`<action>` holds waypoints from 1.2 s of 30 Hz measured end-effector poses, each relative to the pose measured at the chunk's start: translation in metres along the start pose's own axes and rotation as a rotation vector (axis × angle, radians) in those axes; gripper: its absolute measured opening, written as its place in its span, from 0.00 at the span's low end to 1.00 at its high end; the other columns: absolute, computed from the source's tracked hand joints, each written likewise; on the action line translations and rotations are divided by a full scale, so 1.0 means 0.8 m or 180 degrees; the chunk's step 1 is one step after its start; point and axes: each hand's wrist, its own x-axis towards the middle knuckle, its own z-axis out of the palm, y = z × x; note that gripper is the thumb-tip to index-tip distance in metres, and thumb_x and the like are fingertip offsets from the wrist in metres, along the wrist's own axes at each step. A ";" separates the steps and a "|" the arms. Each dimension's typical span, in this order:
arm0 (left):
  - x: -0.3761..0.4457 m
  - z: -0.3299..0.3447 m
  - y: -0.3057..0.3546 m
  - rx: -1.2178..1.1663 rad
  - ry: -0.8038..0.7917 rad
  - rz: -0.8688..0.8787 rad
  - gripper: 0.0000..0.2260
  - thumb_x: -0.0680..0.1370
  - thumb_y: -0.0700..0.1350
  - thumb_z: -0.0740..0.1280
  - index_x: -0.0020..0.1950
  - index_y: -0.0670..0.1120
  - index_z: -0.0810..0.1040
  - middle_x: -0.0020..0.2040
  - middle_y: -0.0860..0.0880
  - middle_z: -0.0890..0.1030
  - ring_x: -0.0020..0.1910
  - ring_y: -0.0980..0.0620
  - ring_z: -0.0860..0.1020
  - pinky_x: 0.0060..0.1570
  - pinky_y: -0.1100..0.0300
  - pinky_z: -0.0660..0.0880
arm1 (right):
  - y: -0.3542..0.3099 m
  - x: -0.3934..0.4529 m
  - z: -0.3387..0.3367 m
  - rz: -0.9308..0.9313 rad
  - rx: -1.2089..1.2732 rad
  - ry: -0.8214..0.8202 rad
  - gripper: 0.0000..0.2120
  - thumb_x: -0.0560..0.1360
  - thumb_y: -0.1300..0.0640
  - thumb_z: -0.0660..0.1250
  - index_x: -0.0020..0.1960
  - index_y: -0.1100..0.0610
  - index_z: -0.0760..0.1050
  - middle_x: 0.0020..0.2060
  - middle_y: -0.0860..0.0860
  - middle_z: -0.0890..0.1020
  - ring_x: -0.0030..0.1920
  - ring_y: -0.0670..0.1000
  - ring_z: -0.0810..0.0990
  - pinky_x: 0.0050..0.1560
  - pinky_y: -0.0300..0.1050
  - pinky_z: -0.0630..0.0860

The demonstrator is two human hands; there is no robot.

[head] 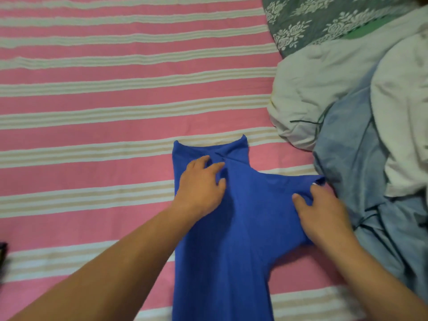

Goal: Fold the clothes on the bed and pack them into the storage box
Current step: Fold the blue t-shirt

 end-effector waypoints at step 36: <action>-0.066 0.039 -0.116 0.1278 -0.0309 0.0970 0.29 0.80 0.62 0.45 0.81 0.57 0.61 0.81 0.46 0.60 0.80 0.40 0.58 0.75 0.43 0.60 | 0.064 -0.104 0.055 -0.2753 -0.0645 -0.1204 0.13 0.66 0.66 0.70 0.45 0.51 0.76 0.39 0.43 0.72 0.42 0.50 0.69 0.43 0.47 0.65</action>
